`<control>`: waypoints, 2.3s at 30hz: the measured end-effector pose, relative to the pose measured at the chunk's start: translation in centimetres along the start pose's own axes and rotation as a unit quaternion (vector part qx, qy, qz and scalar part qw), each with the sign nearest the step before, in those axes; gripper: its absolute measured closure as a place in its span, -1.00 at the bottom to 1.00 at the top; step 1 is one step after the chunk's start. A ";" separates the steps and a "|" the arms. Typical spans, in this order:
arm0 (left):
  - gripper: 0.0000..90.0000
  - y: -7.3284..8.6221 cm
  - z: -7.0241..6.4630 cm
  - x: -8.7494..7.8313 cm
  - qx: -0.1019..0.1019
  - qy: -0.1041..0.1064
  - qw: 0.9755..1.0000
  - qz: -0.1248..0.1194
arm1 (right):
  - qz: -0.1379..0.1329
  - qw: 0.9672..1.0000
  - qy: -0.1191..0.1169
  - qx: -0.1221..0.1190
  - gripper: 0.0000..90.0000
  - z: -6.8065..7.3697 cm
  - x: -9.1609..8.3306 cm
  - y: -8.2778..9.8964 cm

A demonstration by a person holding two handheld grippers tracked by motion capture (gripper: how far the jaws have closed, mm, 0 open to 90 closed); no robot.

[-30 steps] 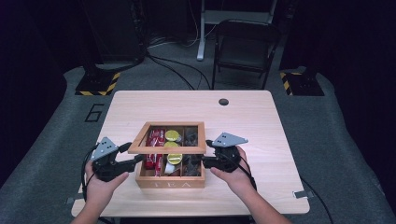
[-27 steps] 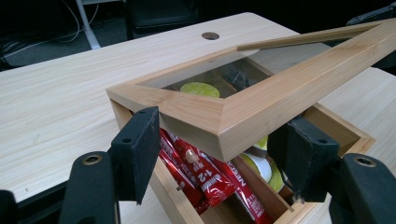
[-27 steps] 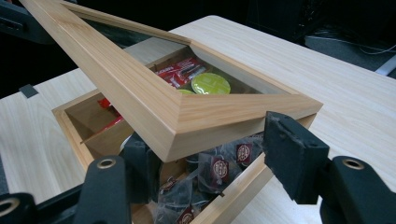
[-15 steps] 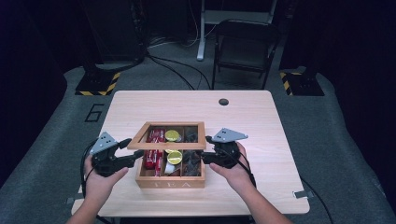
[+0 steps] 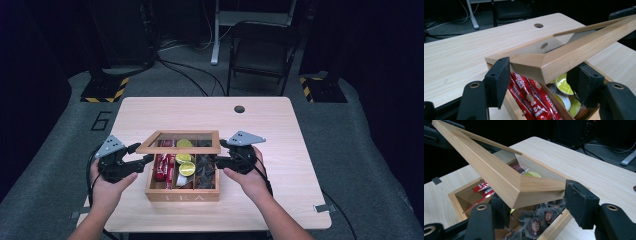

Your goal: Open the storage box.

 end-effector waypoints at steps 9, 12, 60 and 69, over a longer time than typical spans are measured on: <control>-0.18 -1.4 0.4 0.3 0.002 -0.002 1.000 -0.002 | -0.012 1.000 0.001 0.007 -0.07 -0.7 0.1 -1.1; -0.18 -1.9 0.5 0.4 -0.005 0.000 1.000 -0.001 | -0.017 1.000 0.008 0.008 -0.05 -0.8 0.2 -1.5; -0.16 -2.8 0.5 0.7 -0.021 -0.021 1.000 -0.010 | -0.019 1.000 0.017 -0.014 0.21 -2.9 1.1 -1.2; -0.12 -2.8 0.6 0.6 -0.030 -0.023 0.999 -0.015 | -0.023 1.000 0.004 -0.001 0.21 -3.2 1.0 -1.4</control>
Point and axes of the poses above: each handheld gripper's, and its own axes: x roughly forward along the jaws, y roughly out of its underside, z roughly to its left, the point moved 4 cm from there along x, roughly forward along the jaws, and after that the axes turned 10 degrees about -y, right-handed, at the moved point
